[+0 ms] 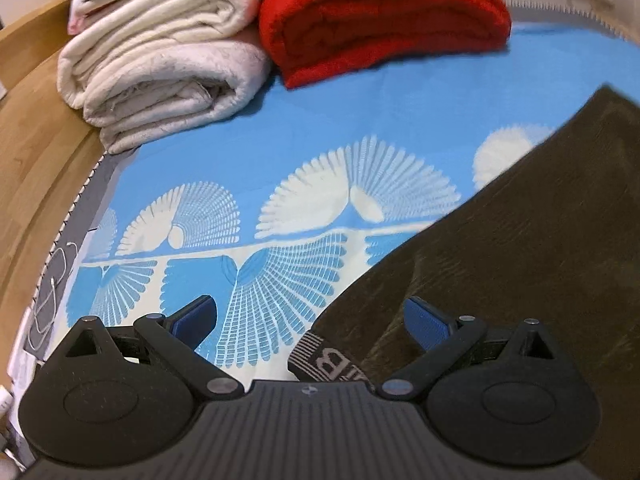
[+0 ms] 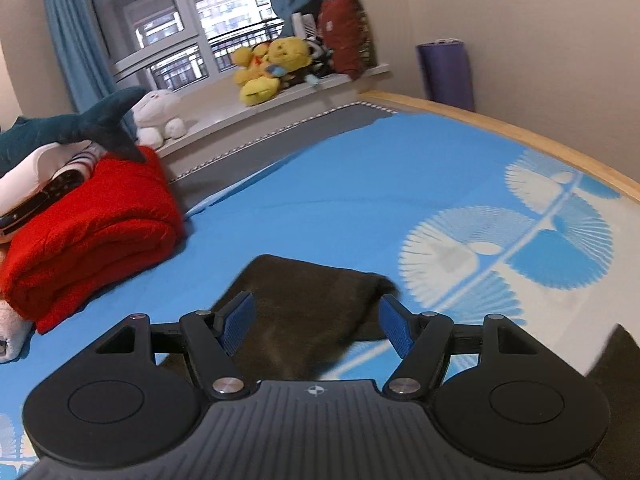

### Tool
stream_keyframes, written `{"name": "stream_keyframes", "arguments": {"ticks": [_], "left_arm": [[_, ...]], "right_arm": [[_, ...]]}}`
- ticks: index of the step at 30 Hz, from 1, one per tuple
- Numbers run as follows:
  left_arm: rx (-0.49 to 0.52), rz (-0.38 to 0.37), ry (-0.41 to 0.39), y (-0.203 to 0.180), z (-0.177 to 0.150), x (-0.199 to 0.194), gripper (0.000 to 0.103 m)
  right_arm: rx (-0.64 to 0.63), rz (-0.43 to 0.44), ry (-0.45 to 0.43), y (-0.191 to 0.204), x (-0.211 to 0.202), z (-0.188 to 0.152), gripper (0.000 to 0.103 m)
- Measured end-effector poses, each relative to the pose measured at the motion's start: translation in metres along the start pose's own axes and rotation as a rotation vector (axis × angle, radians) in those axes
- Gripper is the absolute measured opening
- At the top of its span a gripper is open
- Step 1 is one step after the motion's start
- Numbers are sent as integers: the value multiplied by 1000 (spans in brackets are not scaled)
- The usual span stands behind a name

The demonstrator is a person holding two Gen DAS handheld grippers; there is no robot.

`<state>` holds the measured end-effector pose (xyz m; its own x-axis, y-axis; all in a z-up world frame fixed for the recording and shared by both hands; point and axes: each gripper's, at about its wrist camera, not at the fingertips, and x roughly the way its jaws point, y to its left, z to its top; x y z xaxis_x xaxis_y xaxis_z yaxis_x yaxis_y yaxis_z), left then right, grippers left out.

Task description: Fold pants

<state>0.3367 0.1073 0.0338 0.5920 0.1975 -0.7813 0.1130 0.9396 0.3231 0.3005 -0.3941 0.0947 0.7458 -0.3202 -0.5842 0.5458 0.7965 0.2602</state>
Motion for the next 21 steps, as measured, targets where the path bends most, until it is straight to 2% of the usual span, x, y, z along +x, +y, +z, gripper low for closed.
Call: {"name": "stream_keyframes", "arguments": {"ticks": [4, 7, 10, 13, 15, 18, 21], "left_arm": [[63, 8, 36, -9, -4, 42, 101], [69, 4, 54, -11, -2, 70, 101], [95, -17, 71, -17, -2, 98, 101], [150, -65, 118, -27, -6, 125, 101], [170, -69, 107, -29, -8, 134, 101], [144, -105, 81, -23, -8, 139, 102], [111, -125, 67, -18, -12, 143, 103]], "right_arm": [[-38, -41, 9, 25, 37, 4, 71], [-61, -39, 59, 40, 78, 3, 71], [-77, -57, 89, 59, 122, -8, 71], [-158, -111, 107, 79, 165, -26, 73], [-151, -149, 123, 83, 189, -33, 73], [-55, -101, 210, 82, 222, -43, 73], [-114, -45, 234, 103, 243, -56, 74]]}}
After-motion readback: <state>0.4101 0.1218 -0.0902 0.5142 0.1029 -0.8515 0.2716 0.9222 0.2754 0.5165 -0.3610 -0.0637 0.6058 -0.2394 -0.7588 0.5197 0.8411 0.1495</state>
